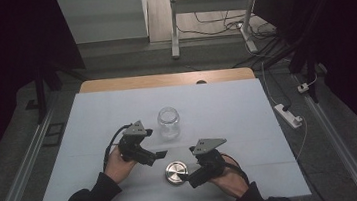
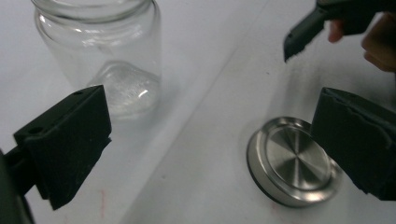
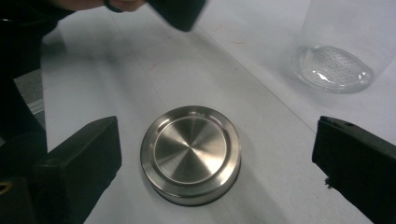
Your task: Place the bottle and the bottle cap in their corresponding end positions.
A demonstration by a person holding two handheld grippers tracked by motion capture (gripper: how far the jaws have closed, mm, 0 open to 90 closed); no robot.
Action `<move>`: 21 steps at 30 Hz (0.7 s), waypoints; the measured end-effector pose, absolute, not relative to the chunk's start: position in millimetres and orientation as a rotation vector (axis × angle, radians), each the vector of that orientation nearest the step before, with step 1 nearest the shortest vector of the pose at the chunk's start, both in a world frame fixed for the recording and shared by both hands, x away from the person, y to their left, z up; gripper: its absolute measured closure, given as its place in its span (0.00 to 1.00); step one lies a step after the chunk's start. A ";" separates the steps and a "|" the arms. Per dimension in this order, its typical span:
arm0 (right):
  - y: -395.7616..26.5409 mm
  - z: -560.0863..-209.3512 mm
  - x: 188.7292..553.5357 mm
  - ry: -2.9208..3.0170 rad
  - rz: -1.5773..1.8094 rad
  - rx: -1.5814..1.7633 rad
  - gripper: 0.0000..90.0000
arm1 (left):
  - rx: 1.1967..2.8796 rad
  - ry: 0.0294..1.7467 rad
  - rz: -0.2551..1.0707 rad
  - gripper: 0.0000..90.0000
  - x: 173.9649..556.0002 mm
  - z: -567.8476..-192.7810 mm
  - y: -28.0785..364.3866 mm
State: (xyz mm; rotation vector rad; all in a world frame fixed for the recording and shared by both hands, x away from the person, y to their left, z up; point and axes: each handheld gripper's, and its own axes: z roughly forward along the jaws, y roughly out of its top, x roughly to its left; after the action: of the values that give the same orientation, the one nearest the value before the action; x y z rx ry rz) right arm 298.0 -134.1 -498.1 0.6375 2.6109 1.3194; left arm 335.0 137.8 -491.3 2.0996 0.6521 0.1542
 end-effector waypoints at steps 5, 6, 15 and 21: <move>-139.3 -496.4 297.7 2.604 1.323 0.654 0.00 | 2.092 0.655 0.154 0.00 322.6 -490.7 145.2; -140.5 -495.8 297.5 2.602 1.323 0.655 0.00 | 2.088 0.655 0.152 0.00 320.4 -490.4 146.8; -149.7 -491.1 292.9 2.593 1.321 0.658 0.00 | 2.067 0.673 0.148 0.00 299.9 -489.1 160.5; -157.1 -488.9 290.6 2.587 1.310 0.675 0.00 | 2.054 0.703 0.163 0.00 287.0 -489.4 173.2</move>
State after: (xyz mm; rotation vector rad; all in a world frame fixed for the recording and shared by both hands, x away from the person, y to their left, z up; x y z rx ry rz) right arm 290.6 -157.1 -488.9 0.6747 2.5875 1.3103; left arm 287.0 173.2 -489.4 2.0540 0.7026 0.1629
